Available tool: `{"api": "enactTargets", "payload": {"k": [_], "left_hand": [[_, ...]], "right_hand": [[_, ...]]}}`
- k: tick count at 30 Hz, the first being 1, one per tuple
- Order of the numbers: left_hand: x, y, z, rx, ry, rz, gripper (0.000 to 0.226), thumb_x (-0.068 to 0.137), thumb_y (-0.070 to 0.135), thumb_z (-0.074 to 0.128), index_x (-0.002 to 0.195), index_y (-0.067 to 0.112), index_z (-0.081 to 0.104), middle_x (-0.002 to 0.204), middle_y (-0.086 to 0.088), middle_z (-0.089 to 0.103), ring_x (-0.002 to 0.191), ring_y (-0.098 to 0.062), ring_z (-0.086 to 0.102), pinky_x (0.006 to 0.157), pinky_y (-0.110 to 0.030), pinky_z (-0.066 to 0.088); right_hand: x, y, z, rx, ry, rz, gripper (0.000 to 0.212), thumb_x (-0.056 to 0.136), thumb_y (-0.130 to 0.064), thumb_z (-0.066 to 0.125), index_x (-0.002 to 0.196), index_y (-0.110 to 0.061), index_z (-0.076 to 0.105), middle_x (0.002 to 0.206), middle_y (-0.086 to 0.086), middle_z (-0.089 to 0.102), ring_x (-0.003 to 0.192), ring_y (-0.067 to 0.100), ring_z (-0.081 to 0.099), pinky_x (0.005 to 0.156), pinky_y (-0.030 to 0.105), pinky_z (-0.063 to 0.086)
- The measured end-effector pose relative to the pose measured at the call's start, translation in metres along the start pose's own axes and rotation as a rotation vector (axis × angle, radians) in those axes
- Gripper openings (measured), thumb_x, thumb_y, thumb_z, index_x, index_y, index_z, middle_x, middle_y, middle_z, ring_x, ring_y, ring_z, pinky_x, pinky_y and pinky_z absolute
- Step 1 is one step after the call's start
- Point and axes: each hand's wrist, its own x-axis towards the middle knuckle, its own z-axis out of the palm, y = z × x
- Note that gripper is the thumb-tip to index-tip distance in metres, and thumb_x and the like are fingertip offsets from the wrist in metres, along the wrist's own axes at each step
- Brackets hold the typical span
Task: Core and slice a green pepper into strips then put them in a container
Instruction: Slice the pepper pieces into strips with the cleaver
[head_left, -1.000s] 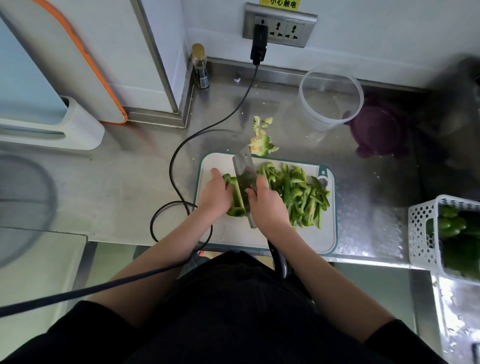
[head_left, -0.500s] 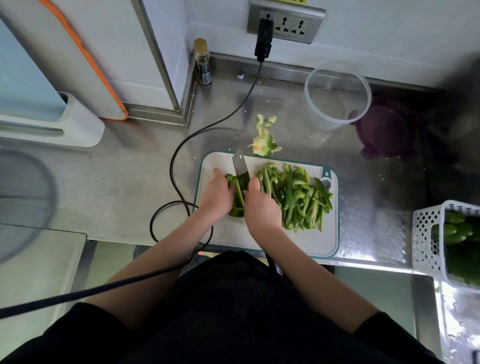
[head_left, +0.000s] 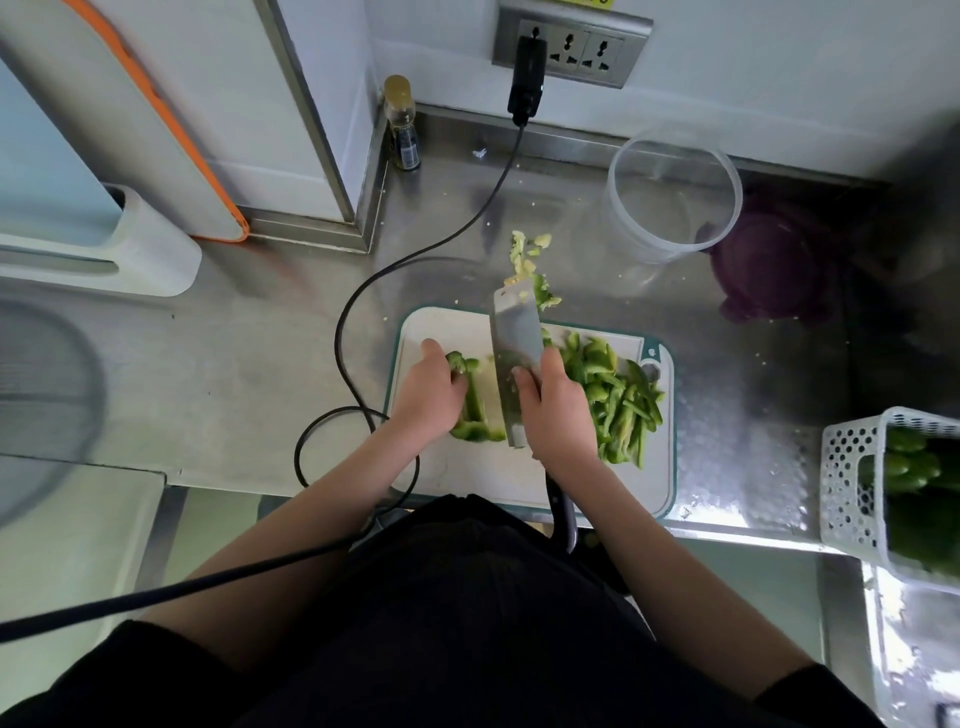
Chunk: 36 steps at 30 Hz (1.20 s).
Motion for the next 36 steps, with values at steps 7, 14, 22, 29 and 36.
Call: {"api": "enactTargets", "payload": {"k": [7,14,22,29,36], "left_hand": [[-0.001,-0.005,-0.003,0.037,0.026,-0.016,0.031,0.096,0.015,0.043,0.120,-0.002,0.033,0.070,-0.002,0.046,0.061,-0.018,0.049,0.047,-0.030,0.032],[-0.002,-0.005,0.002,0.035,0.043,-0.016,0.037,0.097,0.017,0.043,0.127,-0.002,0.031,0.070,0.000,0.047,0.059,-0.012,0.049,0.044,-0.024,0.032],[-0.002,-0.004,0.003,0.017,0.056,-0.029,0.021,0.096,0.013,0.043,0.111,0.002,0.034,0.071,-0.001,0.047,0.060,-0.014,0.049,0.047,-0.028,0.034],[-0.002,-0.002,0.001,0.007,0.033,-0.045,0.021,0.095,0.014,0.044,0.108,0.002,0.033,0.075,-0.004,0.048,0.071,-0.024,0.052,0.059,-0.036,0.040],[-0.002,-0.010,-0.002,-0.069,-0.010,-0.051,0.018,0.095,0.017,0.044,0.100,0.007,0.030,0.077,-0.004,0.045,0.063,-0.018,0.049,0.042,-0.029,0.038]], "right_hand": [[-0.002,-0.007,-0.005,-0.048,-0.056,-0.016,0.018,0.101,-0.031,0.037,0.099,-0.014,0.035,0.070,0.009,0.056,0.060,0.034,0.058,0.050,0.049,0.053],[-0.009,-0.006,0.024,-0.203,-0.128,-0.070,0.026,0.103,-0.030,0.034,0.118,-0.008,0.037,0.075,0.010,0.058,0.064,0.032,0.058,0.052,0.036,0.045],[-0.009,-0.008,0.041,-0.383,-0.110,-0.078,0.018,0.100,-0.009,0.038,0.116,-0.012,0.031,0.070,0.005,0.053,0.064,0.031,0.060,0.054,0.034,0.044],[-0.007,-0.019,0.045,-0.489,-0.183,-0.109,0.040,0.093,0.002,0.037,0.130,-0.009,0.026,0.091,0.010,0.065,0.076,0.031,0.064,0.057,0.034,0.043],[0.007,-0.032,0.043,-0.473,-0.173,-0.106,0.031,0.095,-0.001,0.037,0.124,-0.010,0.028,0.094,0.011,0.066,0.072,0.030,0.061,0.055,0.034,0.041]]}}
